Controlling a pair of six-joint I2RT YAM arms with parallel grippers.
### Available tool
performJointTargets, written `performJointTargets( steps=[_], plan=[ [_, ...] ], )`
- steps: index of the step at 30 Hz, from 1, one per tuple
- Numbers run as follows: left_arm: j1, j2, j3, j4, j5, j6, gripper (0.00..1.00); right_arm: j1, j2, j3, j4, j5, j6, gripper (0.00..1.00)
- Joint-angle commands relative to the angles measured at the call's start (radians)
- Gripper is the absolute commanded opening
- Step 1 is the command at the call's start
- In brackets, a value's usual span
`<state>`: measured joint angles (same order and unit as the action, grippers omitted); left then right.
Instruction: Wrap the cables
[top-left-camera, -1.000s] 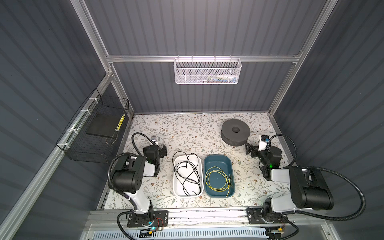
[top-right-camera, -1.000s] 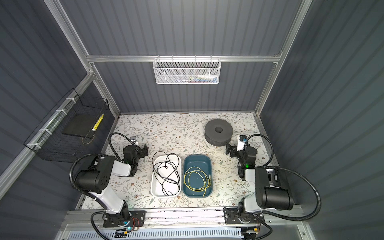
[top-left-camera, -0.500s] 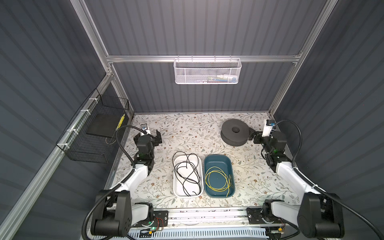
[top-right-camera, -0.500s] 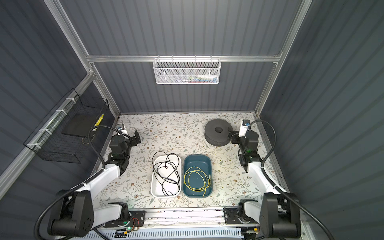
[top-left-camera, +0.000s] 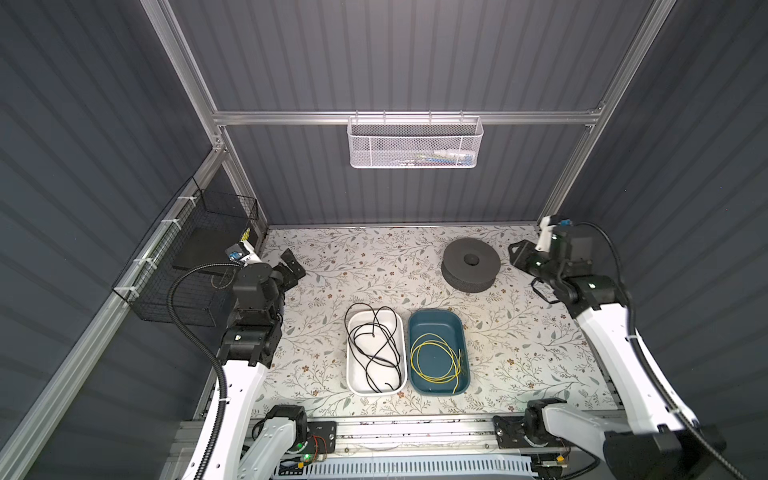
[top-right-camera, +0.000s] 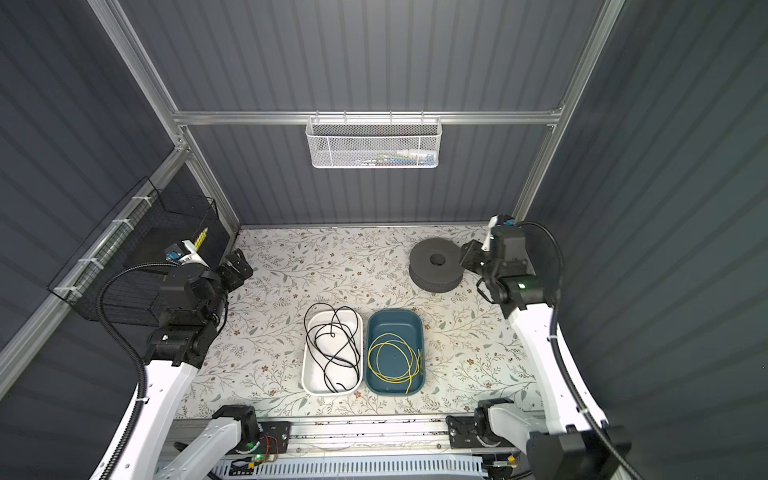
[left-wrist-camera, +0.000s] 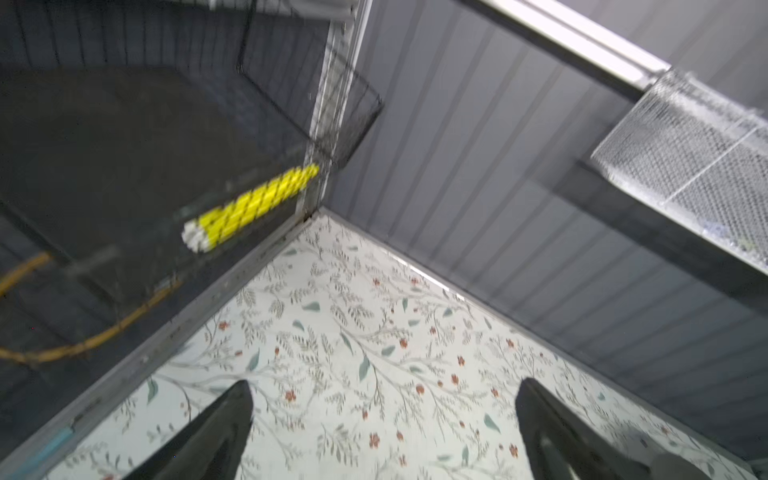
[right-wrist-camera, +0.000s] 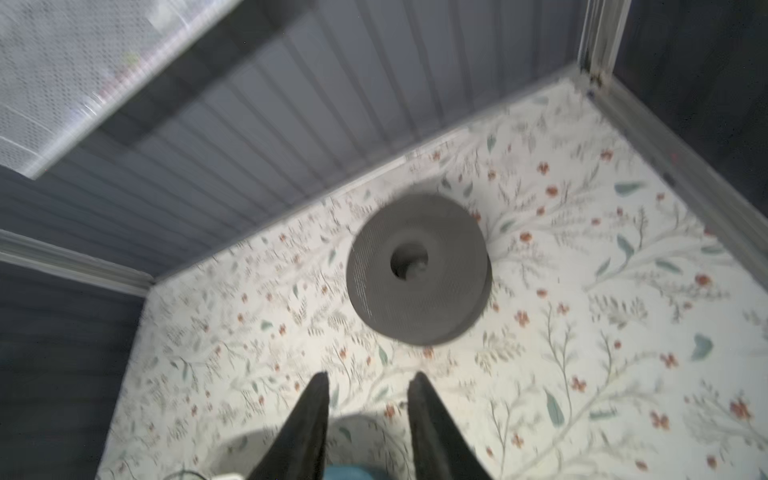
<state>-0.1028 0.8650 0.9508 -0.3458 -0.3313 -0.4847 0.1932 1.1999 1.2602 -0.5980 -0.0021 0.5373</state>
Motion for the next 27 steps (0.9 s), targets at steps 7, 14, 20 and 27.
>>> performJointTargets(
  steps=[7,14,20,27],
  plan=[
    [0.005,0.047,-0.116,-0.244,0.204,-0.113,0.96,0.560,0.237,0.146,-0.345,0.238,0.176,0.32],
    [0.005,0.104,-0.149,-0.210,0.309,-0.136,0.94,0.728,0.472,0.247,-0.345,0.191,0.218,0.45],
    [0.005,0.145,-0.147,-0.212,0.361,-0.125,0.93,0.733,0.591,0.255,-0.295,0.103,0.197,0.54],
    [0.005,0.138,-0.173,-0.207,0.373,-0.122,0.94,0.733,0.668,0.251,-0.266,0.038,0.180,0.56]
  ],
)
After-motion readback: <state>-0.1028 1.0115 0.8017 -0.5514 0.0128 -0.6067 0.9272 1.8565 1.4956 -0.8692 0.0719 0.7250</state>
